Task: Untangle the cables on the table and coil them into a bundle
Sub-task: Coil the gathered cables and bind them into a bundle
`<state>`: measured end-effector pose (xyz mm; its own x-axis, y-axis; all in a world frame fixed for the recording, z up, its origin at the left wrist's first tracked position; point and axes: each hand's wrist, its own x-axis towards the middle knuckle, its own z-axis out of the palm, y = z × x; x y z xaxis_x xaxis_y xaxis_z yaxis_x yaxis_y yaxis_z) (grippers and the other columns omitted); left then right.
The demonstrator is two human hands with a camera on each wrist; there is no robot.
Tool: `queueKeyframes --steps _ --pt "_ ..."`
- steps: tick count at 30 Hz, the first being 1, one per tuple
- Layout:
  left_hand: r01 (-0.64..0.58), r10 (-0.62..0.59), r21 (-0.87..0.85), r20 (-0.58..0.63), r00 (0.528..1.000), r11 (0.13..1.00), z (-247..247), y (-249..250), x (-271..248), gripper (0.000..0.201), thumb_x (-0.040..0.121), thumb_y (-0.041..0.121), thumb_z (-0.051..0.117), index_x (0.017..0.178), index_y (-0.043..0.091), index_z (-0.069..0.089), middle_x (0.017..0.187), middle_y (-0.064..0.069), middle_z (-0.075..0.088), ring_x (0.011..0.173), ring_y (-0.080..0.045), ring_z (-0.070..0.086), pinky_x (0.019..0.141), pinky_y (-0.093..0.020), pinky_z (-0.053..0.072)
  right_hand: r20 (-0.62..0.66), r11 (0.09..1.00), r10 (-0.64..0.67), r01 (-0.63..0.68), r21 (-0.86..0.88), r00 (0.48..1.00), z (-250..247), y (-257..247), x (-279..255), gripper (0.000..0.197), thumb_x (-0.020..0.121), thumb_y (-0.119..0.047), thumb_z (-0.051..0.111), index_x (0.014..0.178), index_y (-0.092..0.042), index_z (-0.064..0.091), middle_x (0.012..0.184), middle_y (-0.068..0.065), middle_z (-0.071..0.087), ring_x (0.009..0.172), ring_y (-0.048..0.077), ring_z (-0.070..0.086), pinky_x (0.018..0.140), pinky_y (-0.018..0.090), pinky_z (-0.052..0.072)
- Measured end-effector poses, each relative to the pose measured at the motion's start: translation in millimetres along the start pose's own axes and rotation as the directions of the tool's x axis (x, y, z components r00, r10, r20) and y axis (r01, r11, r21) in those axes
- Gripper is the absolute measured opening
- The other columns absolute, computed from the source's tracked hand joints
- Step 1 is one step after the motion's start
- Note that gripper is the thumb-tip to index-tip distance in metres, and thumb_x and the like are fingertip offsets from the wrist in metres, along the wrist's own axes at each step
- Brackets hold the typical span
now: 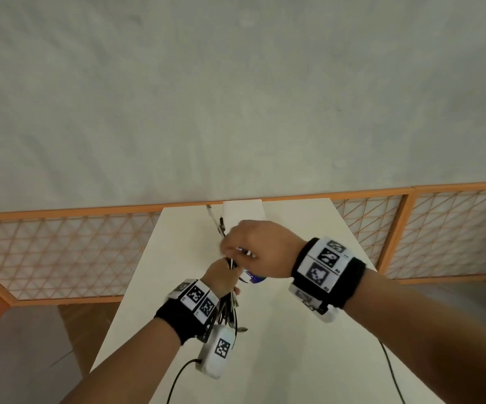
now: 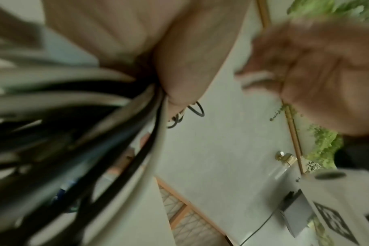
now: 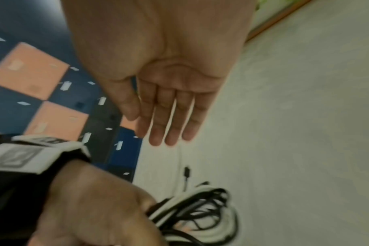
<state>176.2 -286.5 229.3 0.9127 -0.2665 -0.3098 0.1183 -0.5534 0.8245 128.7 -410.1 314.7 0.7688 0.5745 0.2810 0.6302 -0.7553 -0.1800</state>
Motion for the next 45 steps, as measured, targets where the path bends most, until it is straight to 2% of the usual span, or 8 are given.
queueKeyframes --steps 3,8,15,21,28,35,38,45 --pt "-0.05 0.05 0.022 0.031 0.998 0.998 12 2 -5 0.02 0.095 0.017 0.045 0.102 -0.001 0.052 0.065 -0.002 0.046 0.046 -0.014 0.05 0.044 -0.021 0.042 0.117 0.97 -0.195 0.209 -0.127 0.974 18 5 22 0.033 0.096 -0.027 0.04 0.122 -0.023 0.06 0.125 0.0 0.062 0.138 0.024 0.035 0.115 0.042 0.017" --pt "-0.128 0.151 -0.121 0.213 0.965 0.984 5 -2 -24 0.015 0.096 0.023 0.051 0.085 0.013 0.051 0.062 0.0 0.046 0.044 -0.01 0.054 0.047 -0.021 0.045 0.239 0.938 0.333 -0.346 0.014 0.912 27 55 16 0.071 0.078 -0.079 0.022 0.112 -0.033 0.064 0.127 -0.012 0.06 0.139 0.012 0.032 0.119 0.051 0.007" --pt "-0.042 0.129 -0.355 0.225 0.966 0.934 8 -4 -29 0.031 0.095 0.022 0.052 0.066 0.012 0.046 0.054 0.0 0.045 0.043 -0.014 0.052 0.045 -0.022 0.044 0.306 -0.247 0.475 -0.208 0.946 0.825 66 43 -11 0.067 0.076 -0.063 0.045 0.111 -0.008 0.061 0.093 0.008 0.069 0.083 0.019 0.066 0.075 0.032 0.052" --pt "-0.078 0.138 -0.389 0.129 0.982 0.918 6 1 -21 0.034 0.093 0.03 0.055 0.07 0.006 0.059 0.055 -0.006 0.052 0.048 -0.018 0.053 0.051 -0.025 0.046 0.197 -0.172 0.48 -0.129 0.977 0.855 100 24 -20 0.083 0.044 -0.073 0.076 0.094 -0.008 0.063 0.06 -0.001 0.059 0.045 0.01 0.049 0.042 0.023 0.04" --pt "-0.019 0.075 -0.434 0.113 0.991 0.901 11 1 -21 0.029 0.097 0.016 0.049 0.115 -0.004 0.057 0.103 -0.021 0.065 0.093 -0.034 0.064 0.058 -0.017 0.052 0.255 0.236 0.452 -0.39 0.89 0.855 92 24 -26 0.084 0.053 -0.039 0.083 0.118 -0.002 0.045 0.114 0.011 0.055 0.111 0.021 0.058 0.099 0.035 0.049" --pt "0.091 -0.038 -0.306 0.174 0.984 0.948 13 -5 -17 0.082 0.074 0.073 0.049 0.135 0.017 0.048 0.129 -0.007 0.06 0.116 -0.022 0.058 0.103 -0.04 0.046 0.344 0.368 0.402 -0.494 0.788 0.848 79 30 -32 0.082 0.063 -0.016 0.086 0.128 -0.021 0.036 0.126 -0.003 0.055 0.113 0.006 0.055 0.091 0.015 0.048" --pt "0.088 -0.029 -0.331 0.178 0.984 0.94 10 -2 -9 0.064 0.073 0.072 0.05 0.116 0.026 0.062 0.116 -0.004 0.069 0.106 -0.019 0.065 0.098 -0.042 0.05 0.306 0.31 0.483 -0.487 0.816 0.82 92 31 -33 0.123 0.05 -0.031 0.092 0.145 -0.032 0.015 0.138 0.0 0.049 0.131 0.012 0.045 0.111 0.038 0.038" --pt "0.119 -0.038 -0.406 0.203 0.978 0.906 10 3 -23 0.055 0.089 0.059 0.043 0.124 0.019 0.059 0.125 -0.008 0.064 0.114 -0.02 0.06 0.101 -0.041 0.048 0.337 0.233 0.458 -0.477 0.847 0.822 90 20 -32 0.06 0.064 -0.002 0.076 0.117 -0.014 0.052 0.105 0.007 0.066 0.098 0.016 0.065 0.085 0.033 0.054"
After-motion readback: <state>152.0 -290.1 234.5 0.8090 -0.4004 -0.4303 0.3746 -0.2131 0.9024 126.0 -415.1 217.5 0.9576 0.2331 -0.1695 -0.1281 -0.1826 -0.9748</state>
